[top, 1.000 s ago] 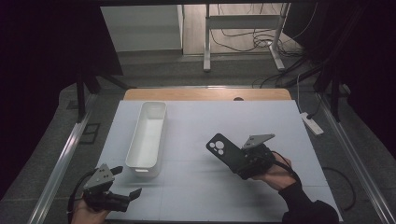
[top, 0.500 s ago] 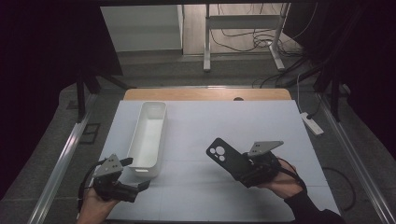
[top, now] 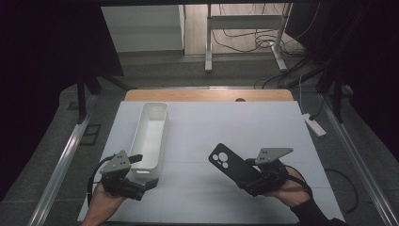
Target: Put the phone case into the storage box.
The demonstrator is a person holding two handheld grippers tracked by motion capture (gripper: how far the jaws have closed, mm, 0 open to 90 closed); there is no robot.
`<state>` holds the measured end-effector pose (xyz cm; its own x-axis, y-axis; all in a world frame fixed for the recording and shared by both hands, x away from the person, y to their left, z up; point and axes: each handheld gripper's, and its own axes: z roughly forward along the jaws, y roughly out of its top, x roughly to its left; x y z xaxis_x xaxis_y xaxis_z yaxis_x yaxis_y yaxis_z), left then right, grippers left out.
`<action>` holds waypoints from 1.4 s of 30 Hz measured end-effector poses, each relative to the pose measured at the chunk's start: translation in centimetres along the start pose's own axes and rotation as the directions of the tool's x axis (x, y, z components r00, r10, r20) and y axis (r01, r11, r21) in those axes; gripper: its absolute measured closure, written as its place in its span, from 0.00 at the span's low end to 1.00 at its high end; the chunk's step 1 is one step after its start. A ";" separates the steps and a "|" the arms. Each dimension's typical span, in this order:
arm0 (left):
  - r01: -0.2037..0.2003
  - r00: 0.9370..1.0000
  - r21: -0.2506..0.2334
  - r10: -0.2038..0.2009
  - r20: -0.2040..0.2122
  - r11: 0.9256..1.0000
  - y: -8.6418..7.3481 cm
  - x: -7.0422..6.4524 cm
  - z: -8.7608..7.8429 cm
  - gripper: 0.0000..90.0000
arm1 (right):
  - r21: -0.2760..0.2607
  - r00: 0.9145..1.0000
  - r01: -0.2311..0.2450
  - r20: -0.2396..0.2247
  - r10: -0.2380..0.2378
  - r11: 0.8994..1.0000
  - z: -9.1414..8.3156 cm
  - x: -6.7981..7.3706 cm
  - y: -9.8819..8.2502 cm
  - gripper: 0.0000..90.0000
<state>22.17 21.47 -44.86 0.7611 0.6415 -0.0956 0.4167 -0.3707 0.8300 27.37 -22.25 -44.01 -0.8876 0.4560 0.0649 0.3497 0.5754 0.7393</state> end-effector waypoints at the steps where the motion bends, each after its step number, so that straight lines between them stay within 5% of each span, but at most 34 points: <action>1: -0.002 1.000 -0.001 0.002 0.005 1.000 0.1 0.0 0.1 0.00 | -0.002 1.000 0.002 -0.003 -0.002 1.000 -0.1 0.1 -0.1 0.17; 19: -0.083 0.994 -0.019 0.084 0.070 0.996 2.1 -1.3 2.6 0.00 | -0.008 1.000 0.012 -0.023 -0.012 1.000 -0.9 1.2 -0.9 0.17; 42: -0.126 0.979 -0.057 0.134 0.154 0.990 3.9 -3.1 4.8 0.00 | -0.030 0.997 0.040 -0.059 -0.042 0.999 -0.5 2.2 -0.6 0.17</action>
<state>23.84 14.82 -44.00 0.8774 0.4750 -0.0673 0.2882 -0.4097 0.8655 25.08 -21.93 -44.01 -0.9176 0.3907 0.0736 0.3048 0.5724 0.7612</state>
